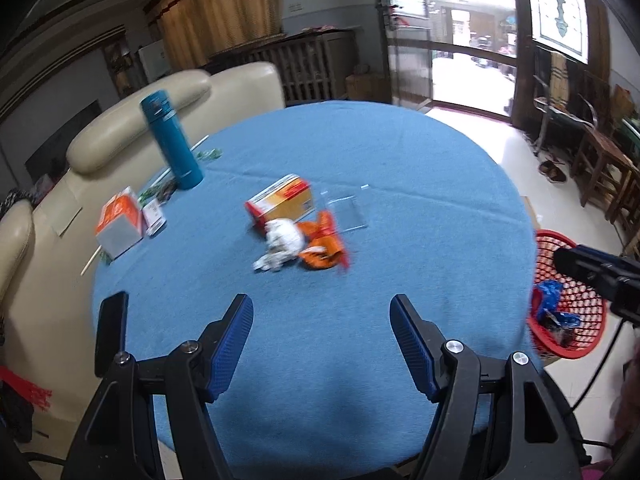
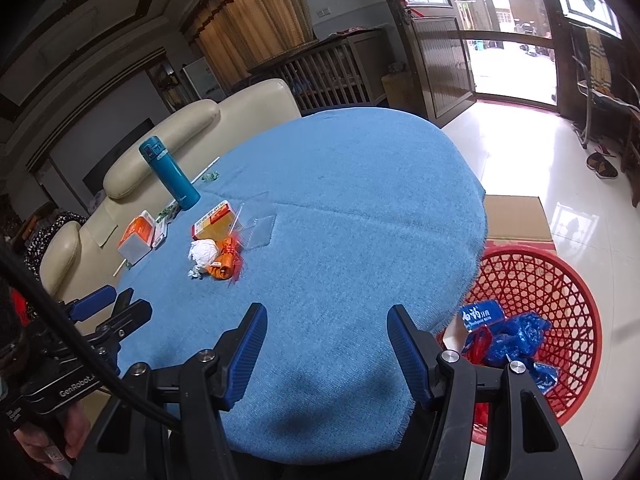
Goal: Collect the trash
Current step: 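Lower the left tool onto the white tissue while the right tool reaches the clear plastic tray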
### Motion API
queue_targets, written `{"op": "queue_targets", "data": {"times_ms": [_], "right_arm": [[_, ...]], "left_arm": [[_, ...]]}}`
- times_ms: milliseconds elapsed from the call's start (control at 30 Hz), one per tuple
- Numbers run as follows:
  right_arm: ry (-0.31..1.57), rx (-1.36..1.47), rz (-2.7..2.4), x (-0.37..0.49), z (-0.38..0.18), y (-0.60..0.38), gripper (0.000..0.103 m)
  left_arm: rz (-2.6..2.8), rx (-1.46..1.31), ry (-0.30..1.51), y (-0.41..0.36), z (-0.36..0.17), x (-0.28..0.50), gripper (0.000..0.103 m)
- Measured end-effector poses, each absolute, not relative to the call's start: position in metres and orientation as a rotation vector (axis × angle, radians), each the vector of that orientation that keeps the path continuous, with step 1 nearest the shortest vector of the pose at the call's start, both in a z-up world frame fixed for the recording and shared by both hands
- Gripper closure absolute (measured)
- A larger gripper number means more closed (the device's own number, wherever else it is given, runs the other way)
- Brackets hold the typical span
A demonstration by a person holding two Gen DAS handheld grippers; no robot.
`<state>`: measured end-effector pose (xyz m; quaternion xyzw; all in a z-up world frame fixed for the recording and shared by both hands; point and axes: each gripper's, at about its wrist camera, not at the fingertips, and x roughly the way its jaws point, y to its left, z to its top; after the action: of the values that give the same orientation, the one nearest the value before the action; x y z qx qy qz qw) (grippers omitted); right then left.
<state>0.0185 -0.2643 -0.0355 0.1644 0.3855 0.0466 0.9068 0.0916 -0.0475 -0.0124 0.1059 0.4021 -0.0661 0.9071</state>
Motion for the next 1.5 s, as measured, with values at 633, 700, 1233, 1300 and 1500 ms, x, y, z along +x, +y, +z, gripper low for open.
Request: {"op": "queue_targets", "data": {"times_ms": [633, 700, 1233, 1300, 1500], "right_arm": [[0.938, 0.430, 0.287, 0.172, -0.061, -0.202, 0.036], [0.946, 0.430, 0.286, 0.190, -0.064, -0.195, 0.033], [1.118, 0.281, 0.140, 0.281, -0.103, -0.129, 0.032], [1.132, 0.284, 0.120, 0.283, -0.106, -0.132, 0.037], [1.121, 0.314, 0.144, 0.276, -0.104, -0.156, 0.048]], "left_arm": [[0.028, 0.106, 0.896, 0.033, -0.033, 0.161, 0.031], [0.024, 0.104, 0.898, 0.032, -0.033, 0.166, 0.031], [-0.115, 0.065, 0.990, 0.026, -0.043, 0.211, 0.031], [-0.148, 0.059, 1.011, 0.022, -0.049, 0.219, 0.031], [-0.222, 0.023, 1.081, 0.007, -0.067, 0.251, 0.031]]}}
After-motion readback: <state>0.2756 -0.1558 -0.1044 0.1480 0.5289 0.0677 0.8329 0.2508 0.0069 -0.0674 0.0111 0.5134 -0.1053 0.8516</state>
